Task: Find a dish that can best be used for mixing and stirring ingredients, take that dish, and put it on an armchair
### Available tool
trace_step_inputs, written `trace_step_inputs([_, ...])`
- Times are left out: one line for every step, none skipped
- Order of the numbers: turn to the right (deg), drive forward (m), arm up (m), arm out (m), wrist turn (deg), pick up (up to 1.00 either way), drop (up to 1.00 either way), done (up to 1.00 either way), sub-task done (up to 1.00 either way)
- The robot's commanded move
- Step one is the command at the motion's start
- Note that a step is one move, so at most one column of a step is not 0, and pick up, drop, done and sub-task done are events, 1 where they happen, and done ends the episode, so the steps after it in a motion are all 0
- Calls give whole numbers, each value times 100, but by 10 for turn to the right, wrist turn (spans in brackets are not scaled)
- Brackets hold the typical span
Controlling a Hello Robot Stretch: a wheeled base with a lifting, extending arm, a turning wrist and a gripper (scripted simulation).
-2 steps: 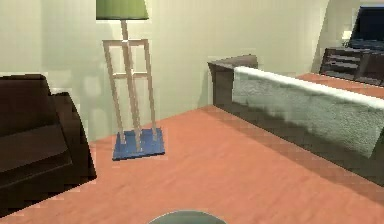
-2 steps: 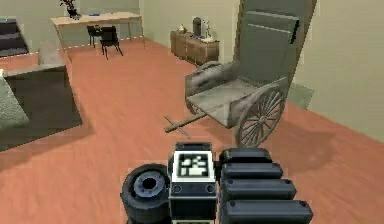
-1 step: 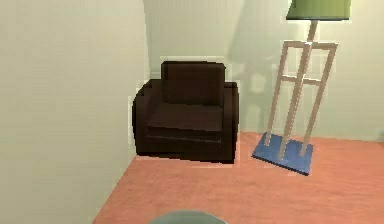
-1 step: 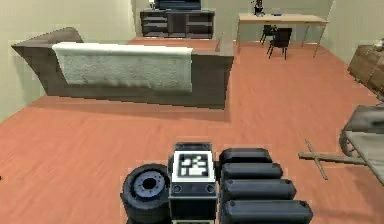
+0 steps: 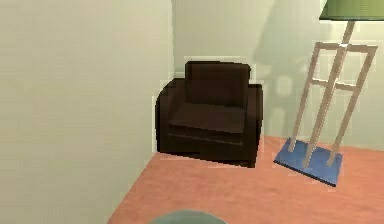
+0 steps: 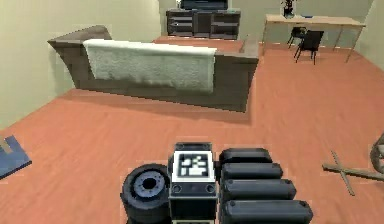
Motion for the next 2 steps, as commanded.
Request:
trace_step_inputs([0, 100, 0, 0, 0, 0, 0, 0, 0])
trace_step_inputs([-30, 0, 0, 0, 0, 0, 0, 0, 0])
